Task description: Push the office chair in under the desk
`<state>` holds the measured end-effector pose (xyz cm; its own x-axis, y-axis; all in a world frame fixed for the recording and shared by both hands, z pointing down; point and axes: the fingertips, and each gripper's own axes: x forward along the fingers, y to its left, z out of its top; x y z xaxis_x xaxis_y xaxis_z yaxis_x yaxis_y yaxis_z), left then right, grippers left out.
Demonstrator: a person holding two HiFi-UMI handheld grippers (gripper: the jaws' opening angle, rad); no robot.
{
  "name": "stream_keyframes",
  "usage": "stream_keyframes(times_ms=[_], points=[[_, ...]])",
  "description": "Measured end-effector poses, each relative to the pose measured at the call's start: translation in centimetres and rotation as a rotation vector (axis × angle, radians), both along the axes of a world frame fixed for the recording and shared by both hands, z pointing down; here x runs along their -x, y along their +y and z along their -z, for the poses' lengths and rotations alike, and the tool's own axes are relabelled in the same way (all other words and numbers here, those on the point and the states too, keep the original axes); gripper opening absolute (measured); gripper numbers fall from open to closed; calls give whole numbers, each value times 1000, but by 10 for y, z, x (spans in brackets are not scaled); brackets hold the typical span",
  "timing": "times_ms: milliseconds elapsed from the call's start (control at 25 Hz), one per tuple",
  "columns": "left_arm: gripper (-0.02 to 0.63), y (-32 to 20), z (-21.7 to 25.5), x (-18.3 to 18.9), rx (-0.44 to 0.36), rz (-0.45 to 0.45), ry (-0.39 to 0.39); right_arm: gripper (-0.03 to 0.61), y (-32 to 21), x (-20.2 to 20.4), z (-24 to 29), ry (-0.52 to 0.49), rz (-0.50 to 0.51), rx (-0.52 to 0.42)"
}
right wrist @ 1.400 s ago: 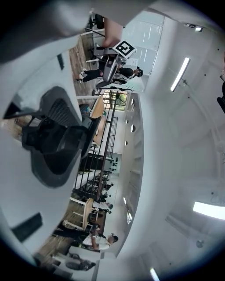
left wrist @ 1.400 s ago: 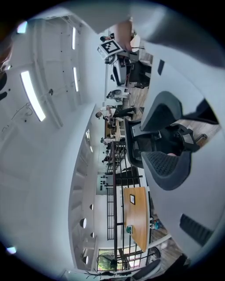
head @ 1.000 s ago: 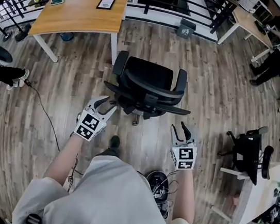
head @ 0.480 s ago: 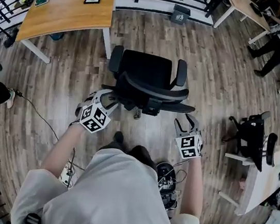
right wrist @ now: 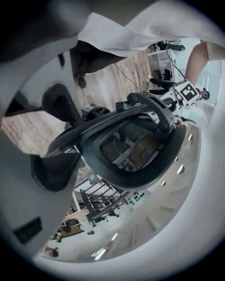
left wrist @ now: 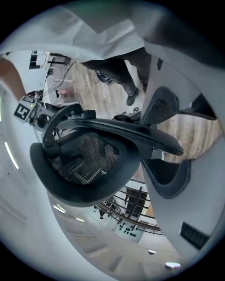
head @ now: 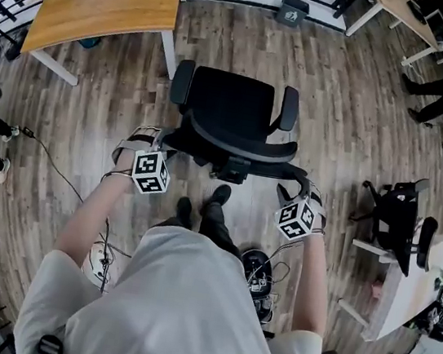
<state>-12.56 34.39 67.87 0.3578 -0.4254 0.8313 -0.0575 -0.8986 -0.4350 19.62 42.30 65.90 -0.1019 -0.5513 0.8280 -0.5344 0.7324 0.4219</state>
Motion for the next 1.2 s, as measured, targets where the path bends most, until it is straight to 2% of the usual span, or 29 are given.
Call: stream_keyframes(times_ms=[200,400,480,640,720,840,1200], points=[[244,-10,-23,3,28,-22,-84,204,-14,-2,-25,117,122,73],[245,-16,-51,8,23,-58,-202,204,-22,-7,-55,219,203,145],[226,-19,-57,11,8,-68,-238,204,-24,-8,-64,261,237,158],[127,-29,-65,10,-33,-84,-273,202,-28,-9,-78,330,288,165],[107,-30,-70,11,-41,-108,-306,192,-29,-8,-83,354,315,161],[94,-29,-71,10,-40,-117,-313,113,-33,-7,-87,372,337,138],[92,-33,-71,5,-43,-105,-292,66,-42,-9,-89,395,362,42]])
